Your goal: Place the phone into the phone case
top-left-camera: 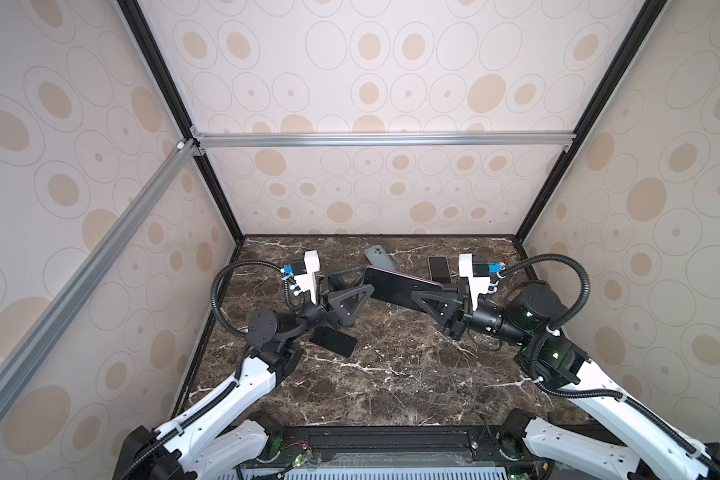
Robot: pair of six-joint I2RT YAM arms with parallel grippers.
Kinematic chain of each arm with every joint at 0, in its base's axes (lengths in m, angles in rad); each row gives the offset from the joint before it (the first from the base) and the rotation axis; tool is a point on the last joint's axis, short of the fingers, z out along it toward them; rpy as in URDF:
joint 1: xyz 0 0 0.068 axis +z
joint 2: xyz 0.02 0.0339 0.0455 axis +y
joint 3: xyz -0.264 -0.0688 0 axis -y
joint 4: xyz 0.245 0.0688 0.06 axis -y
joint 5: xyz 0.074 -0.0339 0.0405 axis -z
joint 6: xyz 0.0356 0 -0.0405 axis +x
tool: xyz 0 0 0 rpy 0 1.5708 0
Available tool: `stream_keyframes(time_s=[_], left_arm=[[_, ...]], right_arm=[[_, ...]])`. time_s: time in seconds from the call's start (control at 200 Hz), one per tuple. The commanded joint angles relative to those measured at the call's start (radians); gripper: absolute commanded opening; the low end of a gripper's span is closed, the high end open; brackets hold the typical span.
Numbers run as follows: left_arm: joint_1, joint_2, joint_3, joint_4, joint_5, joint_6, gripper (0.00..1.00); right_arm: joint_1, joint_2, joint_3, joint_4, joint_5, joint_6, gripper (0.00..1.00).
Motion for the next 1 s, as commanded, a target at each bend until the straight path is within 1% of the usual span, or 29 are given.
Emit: stream_keyframes(time_s=[0.0, 0.025, 0.075, 0.175, 0.235, 0.325, 0.38, 0.49, 0.65, 0.82, 0.94, 0.995], left_arm=[[0.0, -0.045, 0.051, -0.365, -0.283, 0.263, 0.7], [0.0, -0.046, 0.052, -0.407, -0.341, 0.283, 0.73], [0.001, -0.04, 0.049, -0.479, -0.435, 0.318, 0.74], [0.002, 0.006, 0.06, -0.616, -0.567, 0.4, 0.74], [0.002, 0.057, 0.082, -0.713, -0.623, 0.459, 0.74], [0.004, 0.171, 0.113, -0.803, -0.663, 0.545, 0.73], [0.005, 0.24, 0.132, -0.846, -0.695, 0.566, 0.73], [0.009, 0.36, 0.166, -0.9, -0.679, 0.622, 0.71], [0.014, 0.516, 0.229, -0.983, -0.643, 0.647, 0.66], [0.016, 0.636, 0.253, -1.014, -0.589, 0.659, 0.65], [0.018, 0.708, 0.294, -1.07, -0.591, 0.67, 0.6], [0.019, 0.737, 0.31, -1.097, -0.591, 0.671, 0.59]], right_arm=[[-0.003, -0.046, 0.005, -0.1, 0.325, -0.033, 0.0], [-0.003, -0.049, 0.001, -0.121, 0.372, -0.03, 0.0], [-0.003, -0.052, -0.004, -0.16, 0.435, -0.026, 0.0], [-0.003, -0.054, -0.015, -0.196, 0.477, -0.025, 0.0], [-0.003, -0.058, -0.019, -0.211, 0.486, -0.029, 0.0], [-0.003, -0.063, -0.021, -0.243, 0.518, -0.041, 0.0], [-0.003, -0.071, -0.024, -0.258, 0.546, -0.047, 0.0], [-0.002, -0.091, -0.034, -0.276, 0.58, -0.059, 0.0], [-0.004, -0.123, -0.052, -0.296, 0.61, -0.072, 0.0], [-0.004, -0.136, -0.066, -0.314, 0.612, -0.074, 0.0], [-0.003, -0.152, -0.078, -0.321, 0.609, -0.08, 0.0], [-0.003, -0.164, -0.089, -0.319, 0.613, -0.08, 0.0]])
